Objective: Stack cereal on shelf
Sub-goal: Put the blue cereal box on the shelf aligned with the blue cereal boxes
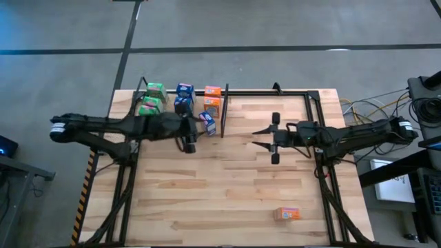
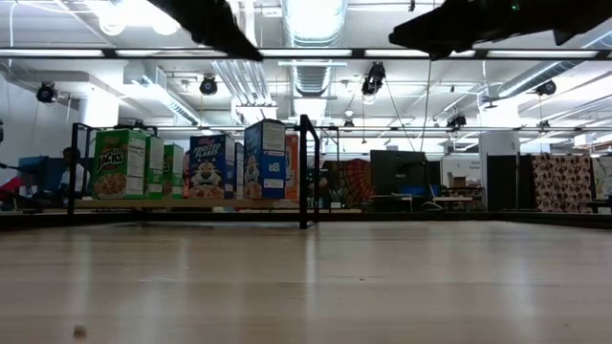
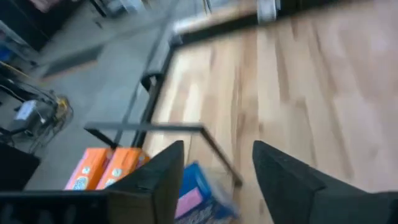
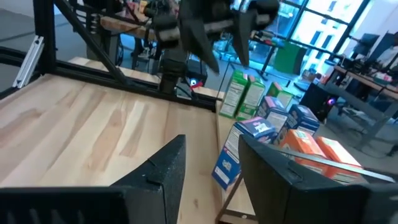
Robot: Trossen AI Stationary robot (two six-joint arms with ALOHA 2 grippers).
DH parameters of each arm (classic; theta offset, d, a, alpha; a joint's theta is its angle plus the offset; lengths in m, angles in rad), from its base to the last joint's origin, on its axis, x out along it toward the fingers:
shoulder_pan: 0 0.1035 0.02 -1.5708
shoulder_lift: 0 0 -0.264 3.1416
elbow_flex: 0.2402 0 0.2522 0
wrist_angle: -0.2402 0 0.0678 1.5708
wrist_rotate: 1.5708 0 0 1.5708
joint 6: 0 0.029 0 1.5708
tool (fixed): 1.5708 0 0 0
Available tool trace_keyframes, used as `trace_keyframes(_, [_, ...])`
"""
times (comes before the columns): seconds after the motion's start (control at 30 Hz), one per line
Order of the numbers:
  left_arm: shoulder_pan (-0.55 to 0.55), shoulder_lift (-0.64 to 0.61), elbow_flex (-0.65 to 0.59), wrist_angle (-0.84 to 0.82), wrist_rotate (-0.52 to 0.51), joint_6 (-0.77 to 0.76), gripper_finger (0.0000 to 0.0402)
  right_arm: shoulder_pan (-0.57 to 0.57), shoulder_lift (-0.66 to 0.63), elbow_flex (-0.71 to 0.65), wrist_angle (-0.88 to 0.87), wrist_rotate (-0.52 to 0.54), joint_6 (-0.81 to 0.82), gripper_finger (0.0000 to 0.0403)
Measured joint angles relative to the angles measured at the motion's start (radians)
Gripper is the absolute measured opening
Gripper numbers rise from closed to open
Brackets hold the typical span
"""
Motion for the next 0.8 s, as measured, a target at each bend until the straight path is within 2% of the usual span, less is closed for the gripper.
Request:
trace_keyframes(0.13, [0.077,0.077,0.057,-0.111,0.072,0.113,0.0206,0.000,-0.065,-0.038,0.000,0.000,-0.001,0.0137])
trace_keyframes(0.4, [0.135,0.218,0.253,-0.361,0.064,0.230,0.0243,0.000,-0.130,-0.075,-0.002,0.002,0.010,0.0135])
trace_keyframes(0.5, [0.161,0.276,0.348,-0.488,0.091,0.274,0.0251,0.000,-0.132,-0.082,-0.009,0.002,0.012,0.0135])
trace_keyframes(0.6, [0.195,0.327,0.421,-0.615,0.198,0.293,0.0253,0.000,-0.132,-0.083,-0.027,0.002,0.013,0.0135])
trace_keyframes(0.8, [0.237,0.391,0.479,-0.670,0.223,0.358,0.0254,0.000,-0.132,-0.083,-0.058,0.003,0.029,0.0134])
